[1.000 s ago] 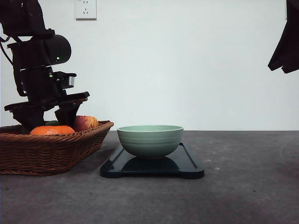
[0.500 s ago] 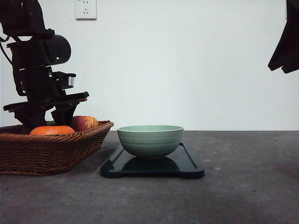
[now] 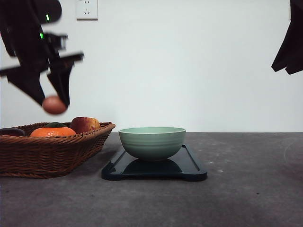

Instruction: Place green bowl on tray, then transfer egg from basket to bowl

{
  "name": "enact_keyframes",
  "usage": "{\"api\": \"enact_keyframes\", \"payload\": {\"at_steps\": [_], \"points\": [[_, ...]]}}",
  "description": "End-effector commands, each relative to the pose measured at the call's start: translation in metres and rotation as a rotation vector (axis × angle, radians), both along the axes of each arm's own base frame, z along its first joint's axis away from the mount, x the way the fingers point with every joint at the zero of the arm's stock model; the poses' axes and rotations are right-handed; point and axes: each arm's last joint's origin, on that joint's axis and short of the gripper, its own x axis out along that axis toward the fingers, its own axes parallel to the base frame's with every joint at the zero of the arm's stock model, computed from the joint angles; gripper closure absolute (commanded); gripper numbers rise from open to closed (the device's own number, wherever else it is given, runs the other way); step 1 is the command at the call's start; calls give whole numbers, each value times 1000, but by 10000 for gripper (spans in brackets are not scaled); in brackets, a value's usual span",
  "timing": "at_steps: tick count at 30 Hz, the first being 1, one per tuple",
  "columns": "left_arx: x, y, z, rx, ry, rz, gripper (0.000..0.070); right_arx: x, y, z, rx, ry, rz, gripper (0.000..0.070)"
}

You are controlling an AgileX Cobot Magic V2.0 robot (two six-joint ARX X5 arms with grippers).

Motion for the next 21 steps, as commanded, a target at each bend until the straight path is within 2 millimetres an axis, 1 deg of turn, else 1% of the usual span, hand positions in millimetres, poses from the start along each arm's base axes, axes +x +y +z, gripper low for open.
{"api": "enact_keyframes", "payload": {"at_steps": [1,6,9,12,16,21], "points": [[-3,-1,17,-23,-61,4,511,1,1,2,10,-7,-4,514],[-21,-4,51,-93,-202,-39,511,1,1,2,10,-6,-3,514],[-25,-9,61,-162,-248,-71,511,1,1,2,10,-7,-3,514],[-26,-19,65,-227,-269,-107,511,1,1,2,7,-9,-1,514],[-27,-39,66,-253,-308,-168,511,1,1,2,6,-10,0,514],[-24,-64,61,-276,-341,-235,511,1,1,2,6,-9,0,514]]}}
